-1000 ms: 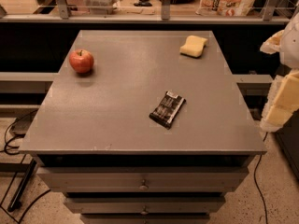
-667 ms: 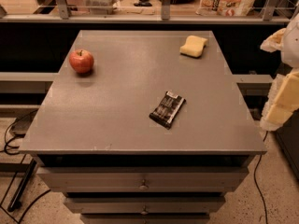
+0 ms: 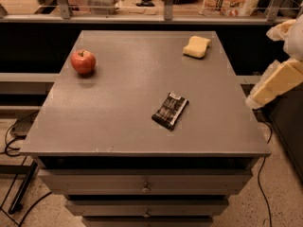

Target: Move sponge near apple

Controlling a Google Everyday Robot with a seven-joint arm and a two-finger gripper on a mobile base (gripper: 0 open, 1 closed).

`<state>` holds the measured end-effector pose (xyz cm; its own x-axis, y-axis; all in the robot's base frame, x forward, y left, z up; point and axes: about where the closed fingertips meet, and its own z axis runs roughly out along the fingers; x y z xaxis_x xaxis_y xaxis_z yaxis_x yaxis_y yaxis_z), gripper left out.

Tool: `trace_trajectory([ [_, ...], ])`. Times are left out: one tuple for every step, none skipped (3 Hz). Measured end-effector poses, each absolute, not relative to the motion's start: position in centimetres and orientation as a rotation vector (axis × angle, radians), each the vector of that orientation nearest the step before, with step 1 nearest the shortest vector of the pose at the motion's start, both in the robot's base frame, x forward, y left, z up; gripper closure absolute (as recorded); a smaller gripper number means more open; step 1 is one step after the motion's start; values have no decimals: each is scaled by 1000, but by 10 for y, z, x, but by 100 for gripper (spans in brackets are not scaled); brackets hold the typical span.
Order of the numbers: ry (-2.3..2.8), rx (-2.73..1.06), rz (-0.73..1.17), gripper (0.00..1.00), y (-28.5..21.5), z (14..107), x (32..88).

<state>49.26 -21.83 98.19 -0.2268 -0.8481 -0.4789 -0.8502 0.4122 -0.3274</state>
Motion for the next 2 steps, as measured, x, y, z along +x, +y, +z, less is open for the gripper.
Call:
trace_trajectory([
  [2019,-1269,26,0,-222,987,552],
  [2019,-1272,27,0,-221,987,551],
])
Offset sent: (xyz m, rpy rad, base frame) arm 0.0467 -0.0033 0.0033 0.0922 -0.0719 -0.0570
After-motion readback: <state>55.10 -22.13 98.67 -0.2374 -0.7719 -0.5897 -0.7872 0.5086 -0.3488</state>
